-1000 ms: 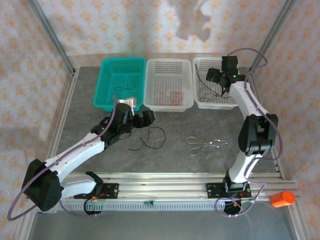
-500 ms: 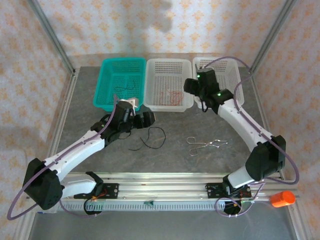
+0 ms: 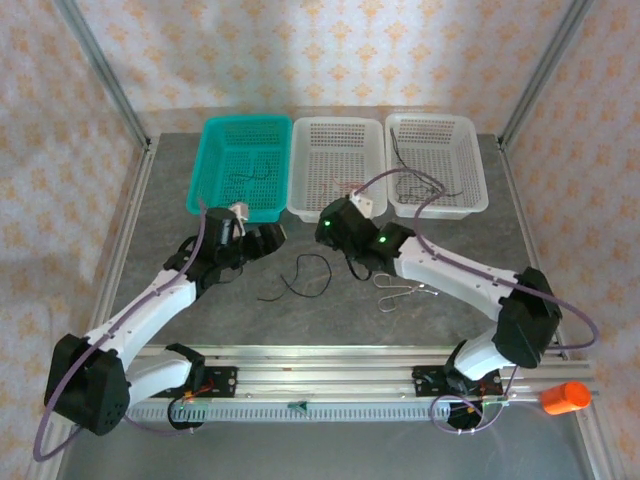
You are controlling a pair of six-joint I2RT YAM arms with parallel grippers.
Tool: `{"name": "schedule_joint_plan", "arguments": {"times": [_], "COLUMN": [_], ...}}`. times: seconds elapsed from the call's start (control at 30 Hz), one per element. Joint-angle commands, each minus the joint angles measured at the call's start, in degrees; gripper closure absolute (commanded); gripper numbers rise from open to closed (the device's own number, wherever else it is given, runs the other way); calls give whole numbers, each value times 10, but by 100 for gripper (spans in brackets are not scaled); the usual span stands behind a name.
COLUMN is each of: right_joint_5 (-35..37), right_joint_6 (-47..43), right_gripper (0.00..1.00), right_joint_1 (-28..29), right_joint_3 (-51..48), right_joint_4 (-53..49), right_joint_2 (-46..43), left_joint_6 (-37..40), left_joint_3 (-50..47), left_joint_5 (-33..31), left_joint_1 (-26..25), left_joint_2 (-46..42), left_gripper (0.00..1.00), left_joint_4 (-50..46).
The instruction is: Untangle the cables
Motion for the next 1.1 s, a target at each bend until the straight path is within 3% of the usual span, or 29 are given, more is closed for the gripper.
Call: {"name": "schedule_joint_plan", "arguments": {"times": [0.0, 0.2, 0.37, 0.53, 1.07], "right_joint_5": [-7, -51, -72, -77, -99], "right_joint_6": [47, 47, 41, 32, -2], "right_gripper": [38, 38, 38, 39, 62], "right_joint_1": [23, 46, 51, 52, 51], "right_joint_3": [19, 53, 73, 87, 153], "right_joint_4": [2, 9, 3, -2, -32], "right_joint_2": [51, 132, 178, 204, 285], "left_joint_6": [-38, -91, -85, -79, -60], "left_joint_3": [-27, -84, -95, -94, -78], "left_joint_5": [53, 126, 141, 140, 132], "left_joint_1": [42, 124, 158, 164, 164], "left_joint_2": [-29, -66, -86, -86, -80], "left_gripper": [14, 14, 15, 16, 15], "left_joint_4": [46, 88, 68, 62, 41]}}
